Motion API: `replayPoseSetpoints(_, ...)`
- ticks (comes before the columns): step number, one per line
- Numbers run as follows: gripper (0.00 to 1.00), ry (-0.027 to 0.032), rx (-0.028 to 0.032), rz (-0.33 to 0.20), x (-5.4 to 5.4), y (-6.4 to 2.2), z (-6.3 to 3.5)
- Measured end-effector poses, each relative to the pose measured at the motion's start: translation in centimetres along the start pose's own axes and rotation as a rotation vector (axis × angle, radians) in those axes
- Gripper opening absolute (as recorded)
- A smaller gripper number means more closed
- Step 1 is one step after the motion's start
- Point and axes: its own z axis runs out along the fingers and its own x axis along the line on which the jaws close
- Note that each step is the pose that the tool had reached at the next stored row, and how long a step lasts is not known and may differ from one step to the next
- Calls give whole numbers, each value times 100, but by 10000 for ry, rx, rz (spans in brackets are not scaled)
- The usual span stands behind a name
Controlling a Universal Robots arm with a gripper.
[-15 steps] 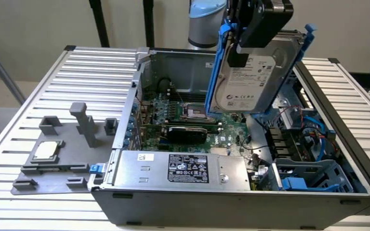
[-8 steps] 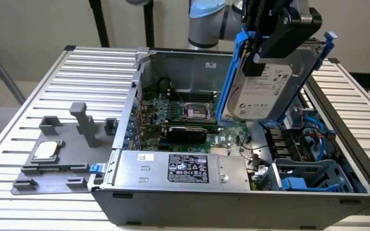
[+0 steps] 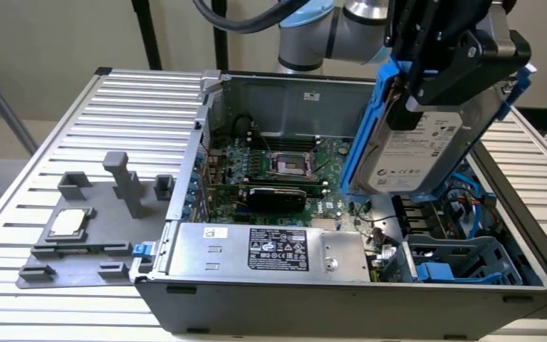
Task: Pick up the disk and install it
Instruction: 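Pick up the disk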
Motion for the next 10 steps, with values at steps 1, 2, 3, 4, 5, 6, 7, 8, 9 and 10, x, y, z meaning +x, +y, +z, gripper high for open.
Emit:
replayPoseSetpoints(1, 33, 1, 2, 0, 26, -22, 0)
replayPoseSetpoints(2, 33, 0, 5, 0, 52, -44, 0)
replayPoseSetpoints(3, 33, 1, 7, 0, 79, -66, 0)
replayPoseSetpoints(4, 33, 0, 9, 0, 105, -88, 0)
replayPoseSetpoints(5, 33, 1, 11, -1, 131, -111, -1)
replayPoseSetpoints(6, 33, 2, 14, -1, 157, -133, -1)
replayPoseSetpoints(7, 33, 2, 17, -1, 185, -156, -1)
replayPoseSetpoints(8, 33, 1, 20, -1, 211, -178, -1)
replayPoseSetpoints(9, 33, 1, 23, -1, 237, -199, -1)
replayPoseSetpoints(10, 33, 2, 27, -1, 263, -220, -1)
